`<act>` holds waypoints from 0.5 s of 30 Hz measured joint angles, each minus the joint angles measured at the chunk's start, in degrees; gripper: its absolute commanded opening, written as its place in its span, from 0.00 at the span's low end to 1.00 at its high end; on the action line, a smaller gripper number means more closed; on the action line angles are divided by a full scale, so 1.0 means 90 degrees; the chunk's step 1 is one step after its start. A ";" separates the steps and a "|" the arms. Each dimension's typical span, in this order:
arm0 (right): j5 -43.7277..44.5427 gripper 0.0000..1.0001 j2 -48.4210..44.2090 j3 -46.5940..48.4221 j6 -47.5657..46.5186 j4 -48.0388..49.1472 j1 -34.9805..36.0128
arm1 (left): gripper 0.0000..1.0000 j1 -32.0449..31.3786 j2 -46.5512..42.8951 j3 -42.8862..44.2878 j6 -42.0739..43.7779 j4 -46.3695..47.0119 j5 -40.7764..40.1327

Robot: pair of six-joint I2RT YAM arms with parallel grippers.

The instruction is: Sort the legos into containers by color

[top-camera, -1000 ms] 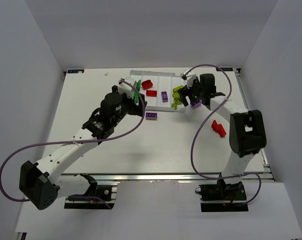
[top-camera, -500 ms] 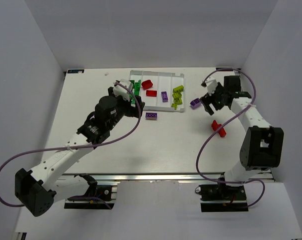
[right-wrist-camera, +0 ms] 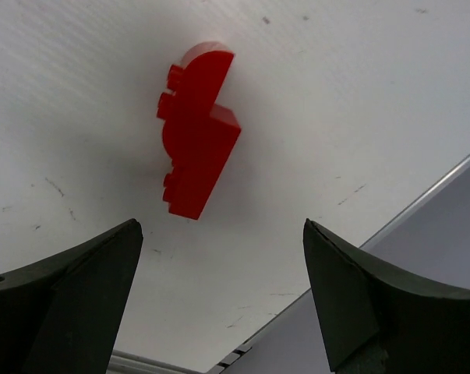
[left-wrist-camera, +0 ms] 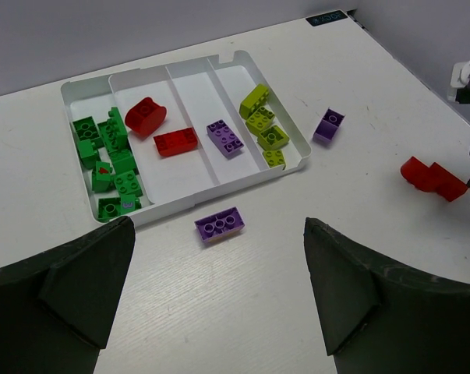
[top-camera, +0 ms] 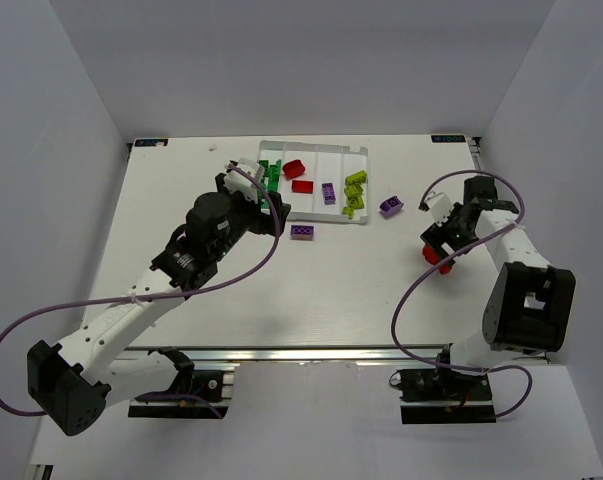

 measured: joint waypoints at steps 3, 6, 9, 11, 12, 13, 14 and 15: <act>0.0000 0.83 0.0027 -0.0199 -0.0146 -0.0061 0.0000 | 0.98 0.0000 0.0000 0.0000 -0.0015 0.0000 0.0015; -0.0063 0.77 0.0238 -0.0253 -0.0168 -0.0061 0.0002 | 0.98 0.0000 -0.0002 0.0000 -0.0017 0.0000 0.0015; -0.0121 0.73 0.0522 -0.0253 -0.0121 -0.0039 -0.0002 | 0.98 0.0000 -0.0002 0.0000 -0.0017 0.0000 0.0015; -0.0146 0.70 0.0714 -0.0253 -0.0073 -0.0005 -0.0002 | 0.98 0.0000 -0.0002 0.0000 -0.0017 0.0000 0.0015; -0.0148 0.69 0.0787 -0.0255 -0.0036 0.0017 -0.0002 | 0.98 0.0000 -0.0002 0.0000 -0.0017 0.0000 0.0015; -0.0158 0.68 0.0860 -0.0257 0.0007 0.0058 -0.0002 | 0.98 0.0000 -0.0002 0.0000 -0.0017 0.0000 0.0015; -0.0170 0.66 0.0911 -0.0257 0.0049 0.0114 -0.0002 | 0.98 0.0000 -0.0002 0.0000 -0.0017 0.0000 0.0015; -0.0180 0.64 0.0952 -0.0257 0.0083 0.0172 -0.0002 | 0.98 0.0000 -0.0002 0.0000 -0.0017 0.0000 0.0015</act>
